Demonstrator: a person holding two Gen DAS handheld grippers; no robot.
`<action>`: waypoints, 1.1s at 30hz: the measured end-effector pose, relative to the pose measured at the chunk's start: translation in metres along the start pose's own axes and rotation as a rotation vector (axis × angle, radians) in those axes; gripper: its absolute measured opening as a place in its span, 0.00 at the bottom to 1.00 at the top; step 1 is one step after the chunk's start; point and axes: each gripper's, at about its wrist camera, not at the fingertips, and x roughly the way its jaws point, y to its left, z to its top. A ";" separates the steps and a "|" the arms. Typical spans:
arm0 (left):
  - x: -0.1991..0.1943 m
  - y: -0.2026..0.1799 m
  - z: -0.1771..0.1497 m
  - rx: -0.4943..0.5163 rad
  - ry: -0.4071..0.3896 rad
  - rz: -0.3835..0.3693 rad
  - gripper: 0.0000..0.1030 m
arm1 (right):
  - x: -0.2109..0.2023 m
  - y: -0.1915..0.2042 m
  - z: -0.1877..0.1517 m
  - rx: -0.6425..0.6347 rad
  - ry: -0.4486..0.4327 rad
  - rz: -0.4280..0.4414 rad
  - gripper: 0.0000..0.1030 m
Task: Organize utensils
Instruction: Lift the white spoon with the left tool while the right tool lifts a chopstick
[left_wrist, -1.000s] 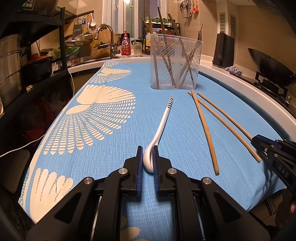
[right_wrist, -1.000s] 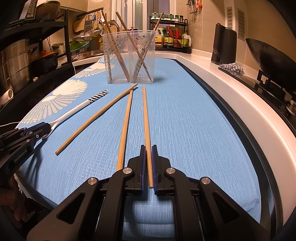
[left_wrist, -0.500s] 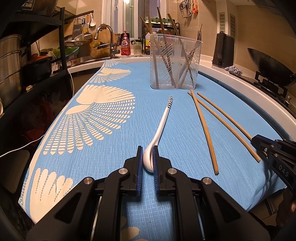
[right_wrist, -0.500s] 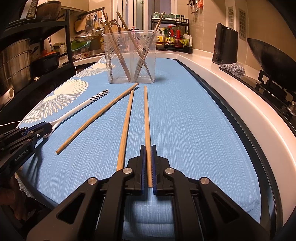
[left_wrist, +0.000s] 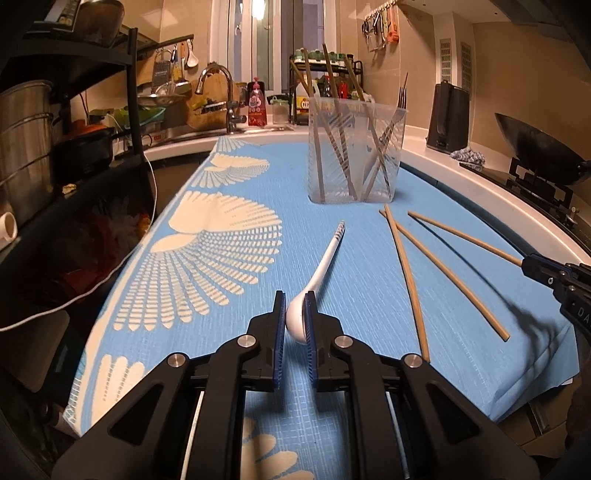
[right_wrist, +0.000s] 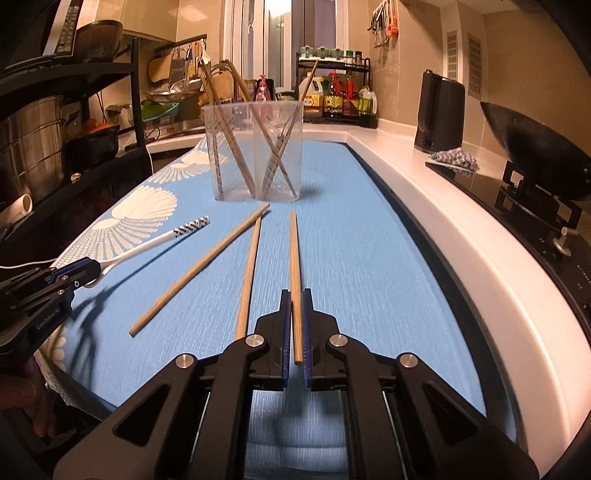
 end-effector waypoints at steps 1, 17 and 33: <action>-0.002 0.000 0.002 0.000 -0.010 0.001 0.10 | -0.004 0.000 0.003 -0.001 -0.013 -0.001 0.05; -0.033 0.006 0.045 0.031 -0.160 0.009 0.11 | -0.041 -0.011 0.047 0.005 -0.142 -0.004 0.05; -0.046 -0.005 0.099 0.090 -0.240 -0.006 0.11 | -0.041 -0.007 0.111 -0.005 -0.182 -0.001 0.05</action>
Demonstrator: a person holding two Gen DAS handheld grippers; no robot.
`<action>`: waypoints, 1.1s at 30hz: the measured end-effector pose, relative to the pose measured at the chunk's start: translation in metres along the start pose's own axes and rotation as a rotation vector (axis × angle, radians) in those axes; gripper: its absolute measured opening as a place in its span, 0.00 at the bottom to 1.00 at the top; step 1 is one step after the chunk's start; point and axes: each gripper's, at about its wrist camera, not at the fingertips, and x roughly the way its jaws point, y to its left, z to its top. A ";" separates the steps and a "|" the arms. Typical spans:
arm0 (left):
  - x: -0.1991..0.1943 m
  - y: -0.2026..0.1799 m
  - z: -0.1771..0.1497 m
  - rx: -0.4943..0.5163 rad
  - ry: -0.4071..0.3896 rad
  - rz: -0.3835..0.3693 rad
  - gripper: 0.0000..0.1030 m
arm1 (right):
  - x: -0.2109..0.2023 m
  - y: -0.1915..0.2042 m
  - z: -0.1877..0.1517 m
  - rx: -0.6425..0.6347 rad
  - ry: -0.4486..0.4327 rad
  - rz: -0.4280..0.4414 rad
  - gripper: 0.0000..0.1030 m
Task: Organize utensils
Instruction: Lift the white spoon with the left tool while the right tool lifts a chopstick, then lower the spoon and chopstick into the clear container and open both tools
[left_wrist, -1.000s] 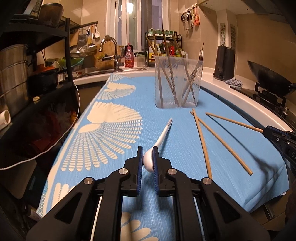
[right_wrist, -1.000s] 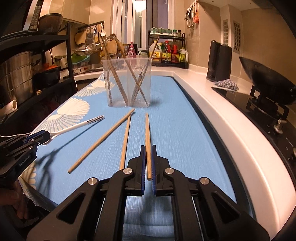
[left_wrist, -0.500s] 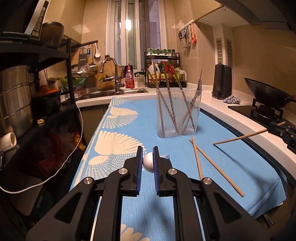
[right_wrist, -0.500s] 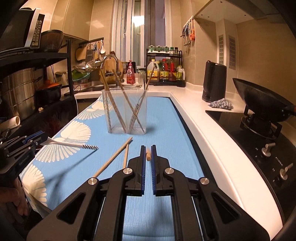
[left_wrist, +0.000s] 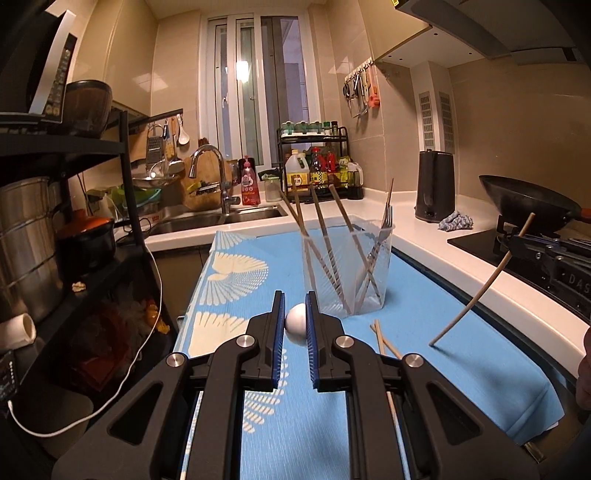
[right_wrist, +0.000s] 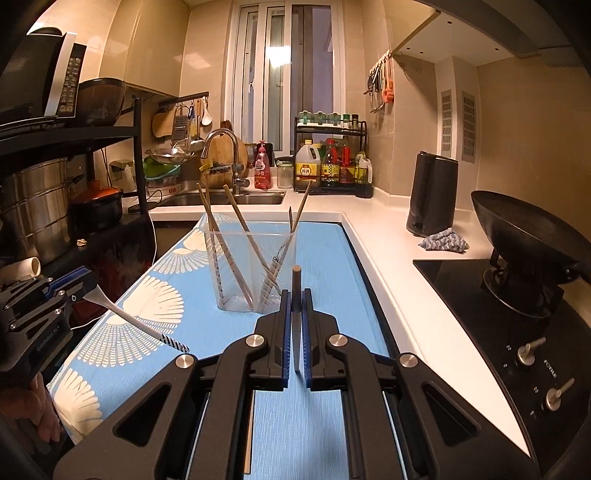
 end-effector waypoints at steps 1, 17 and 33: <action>0.001 -0.001 0.004 0.007 0.000 -0.001 0.11 | 0.002 0.000 0.004 -0.002 0.000 0.000 0.05; 0.031 0.020 0.080 -0.028 0.081 -0.119 0.11 | 0.018 0.004 0.066 -0.009 -0.029 0.073 0.05; 0.092 0.005 0.193 0.049 0.069 -0.164 0.11 | 0.066 0.014 0.205 -0.002 -0.198 0.127 0.05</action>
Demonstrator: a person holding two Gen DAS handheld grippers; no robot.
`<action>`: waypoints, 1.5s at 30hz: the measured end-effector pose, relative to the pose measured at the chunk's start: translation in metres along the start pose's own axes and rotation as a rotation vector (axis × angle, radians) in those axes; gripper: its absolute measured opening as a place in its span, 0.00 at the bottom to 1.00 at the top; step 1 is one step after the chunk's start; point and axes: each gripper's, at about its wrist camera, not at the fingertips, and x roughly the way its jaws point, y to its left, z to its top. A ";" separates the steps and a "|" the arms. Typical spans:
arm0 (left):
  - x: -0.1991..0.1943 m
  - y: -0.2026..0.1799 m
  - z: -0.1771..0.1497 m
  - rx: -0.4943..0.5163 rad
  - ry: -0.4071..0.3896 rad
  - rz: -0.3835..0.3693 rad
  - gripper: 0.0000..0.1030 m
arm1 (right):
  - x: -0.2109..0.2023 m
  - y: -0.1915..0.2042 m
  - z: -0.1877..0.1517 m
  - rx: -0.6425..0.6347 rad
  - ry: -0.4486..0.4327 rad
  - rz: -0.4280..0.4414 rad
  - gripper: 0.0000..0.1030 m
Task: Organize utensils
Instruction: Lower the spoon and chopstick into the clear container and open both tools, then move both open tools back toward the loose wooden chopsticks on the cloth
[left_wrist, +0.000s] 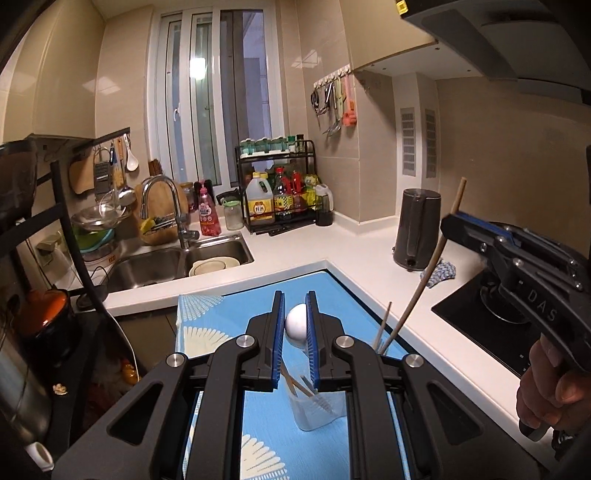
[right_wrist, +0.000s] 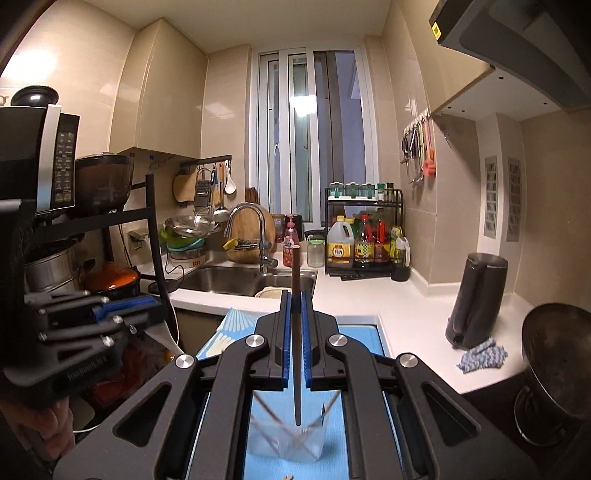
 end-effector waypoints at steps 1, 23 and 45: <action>0.010 0.000 -0.002 0.002 0.015 0.003 0.11 | 0.011 0.000 -0.001 0.001 0.009 -0.002 0.05; 0.082 0.003 -0.032 -0.005 0.107 -0.028 0.38 | 0.105 -0.009 -0.079 0.005 0.261 -0.010 0.26; -0.049 -0.017 -0.052 -0.001 -0.065 -0.013 0.47 | -0.079 -0.007 -0.060 0.011 0.020 -0.046 0.32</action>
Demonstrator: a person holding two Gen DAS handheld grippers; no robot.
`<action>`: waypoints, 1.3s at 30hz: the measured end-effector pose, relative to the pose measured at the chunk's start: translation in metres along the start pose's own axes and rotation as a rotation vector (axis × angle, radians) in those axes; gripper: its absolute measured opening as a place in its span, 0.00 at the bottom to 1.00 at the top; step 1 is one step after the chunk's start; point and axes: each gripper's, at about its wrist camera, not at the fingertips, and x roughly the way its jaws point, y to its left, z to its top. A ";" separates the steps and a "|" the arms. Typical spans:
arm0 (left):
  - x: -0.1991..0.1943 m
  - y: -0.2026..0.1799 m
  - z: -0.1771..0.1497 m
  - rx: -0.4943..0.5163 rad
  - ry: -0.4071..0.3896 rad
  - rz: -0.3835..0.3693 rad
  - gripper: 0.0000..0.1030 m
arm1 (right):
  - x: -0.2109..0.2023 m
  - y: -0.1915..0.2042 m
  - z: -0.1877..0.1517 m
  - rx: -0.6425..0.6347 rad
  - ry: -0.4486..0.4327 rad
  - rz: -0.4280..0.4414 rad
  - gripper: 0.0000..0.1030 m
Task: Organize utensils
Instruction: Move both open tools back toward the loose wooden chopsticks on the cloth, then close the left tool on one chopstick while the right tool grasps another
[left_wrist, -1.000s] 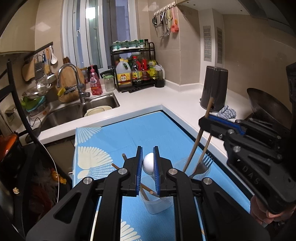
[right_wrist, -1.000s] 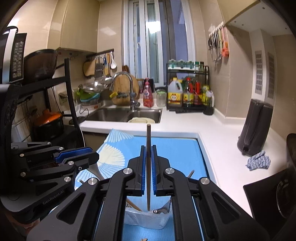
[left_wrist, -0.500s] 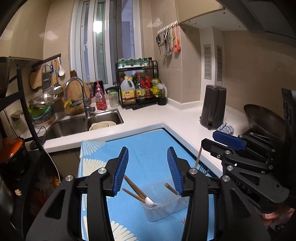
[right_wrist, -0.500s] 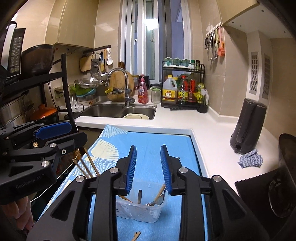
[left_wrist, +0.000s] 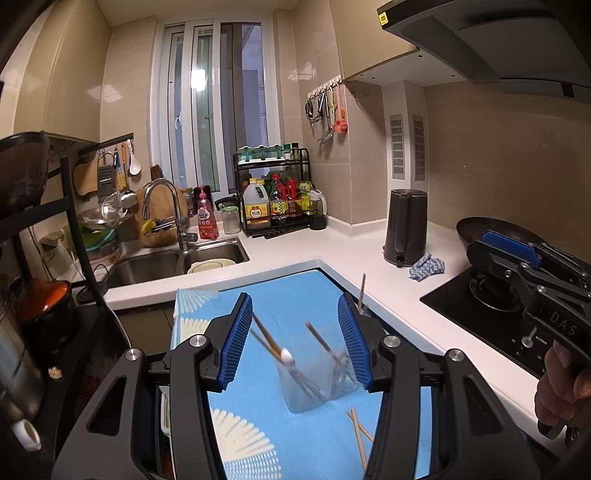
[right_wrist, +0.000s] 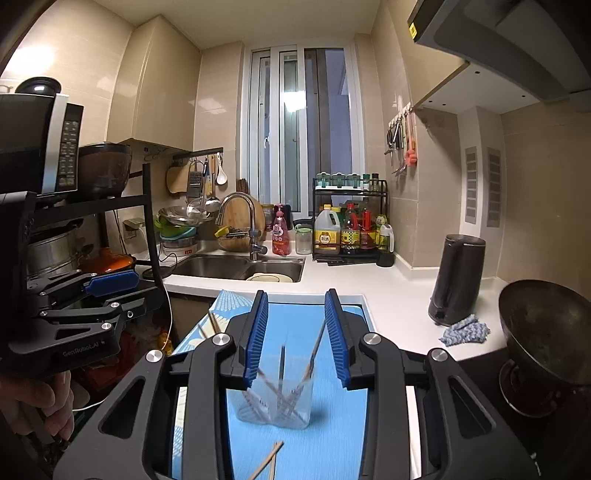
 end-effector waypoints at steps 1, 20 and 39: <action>-0.005 -0.002 -0.008 -0.003 0.001 -0.001 0.47 | -0.007 0.000 -0.010 0.007 0.010 0.001 0.32; -0.013 -0.038 -0.220 -0.165 0.204 0.012 0.47 | -0.011 0.011 -0.248 0.098 0.418 -0.005 0.32; 0.019 -0.075 -0.264 -0.140 0.312 -0.063 0.25 | -0.002 0.018 -0.282 0.073 0.494 -0.003 0.16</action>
